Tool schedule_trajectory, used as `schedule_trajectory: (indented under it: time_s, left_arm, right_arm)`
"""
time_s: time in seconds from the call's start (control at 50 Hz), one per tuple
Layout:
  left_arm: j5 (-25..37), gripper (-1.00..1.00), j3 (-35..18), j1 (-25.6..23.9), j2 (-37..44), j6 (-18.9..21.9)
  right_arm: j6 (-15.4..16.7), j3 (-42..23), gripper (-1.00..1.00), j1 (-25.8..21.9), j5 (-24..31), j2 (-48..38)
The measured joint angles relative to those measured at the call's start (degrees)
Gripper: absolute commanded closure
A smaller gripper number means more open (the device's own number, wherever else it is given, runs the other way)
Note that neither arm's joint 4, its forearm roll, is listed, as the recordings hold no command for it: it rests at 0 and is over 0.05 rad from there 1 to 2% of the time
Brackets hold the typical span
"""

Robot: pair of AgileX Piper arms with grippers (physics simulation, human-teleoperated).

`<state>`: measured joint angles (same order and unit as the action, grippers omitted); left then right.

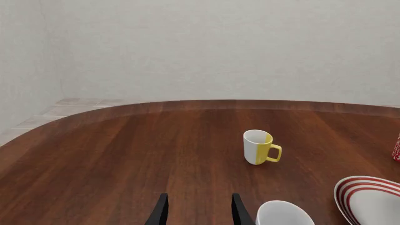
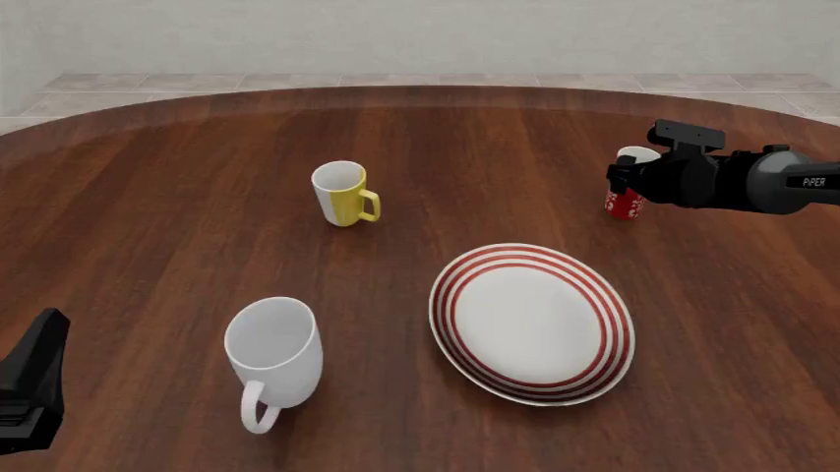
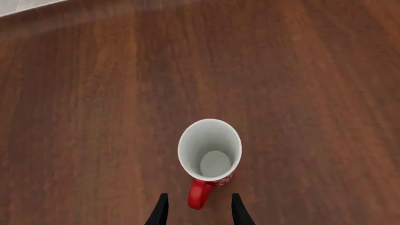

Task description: Pick up the red mug and put it on the plate

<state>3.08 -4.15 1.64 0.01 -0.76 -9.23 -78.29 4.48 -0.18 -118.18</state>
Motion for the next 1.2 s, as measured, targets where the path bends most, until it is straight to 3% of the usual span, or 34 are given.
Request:
schedule_trajectory:
  time_s: [0.52, 0.54, 1.2]
  left_arm:
    - [-0.5, -1.0, 0.5, 0.0, 0.0, -0.1]
    - [-0.5, -1.0, 0.5, 0.0, 0.0, -0.2]
    - [-1.1, -1.0, 1.0, 0.0, 0.0, -0.3]
  right_arm:
    - [0.1, -1.9, -1.0, 0.2, 0.5, -3.0]
    - [0.1, -2.0, 1.0, 0.2, 0.6, -3.1]
    - [1.9, -0.8, 1.0, -0.7, 0.7, -1.7]
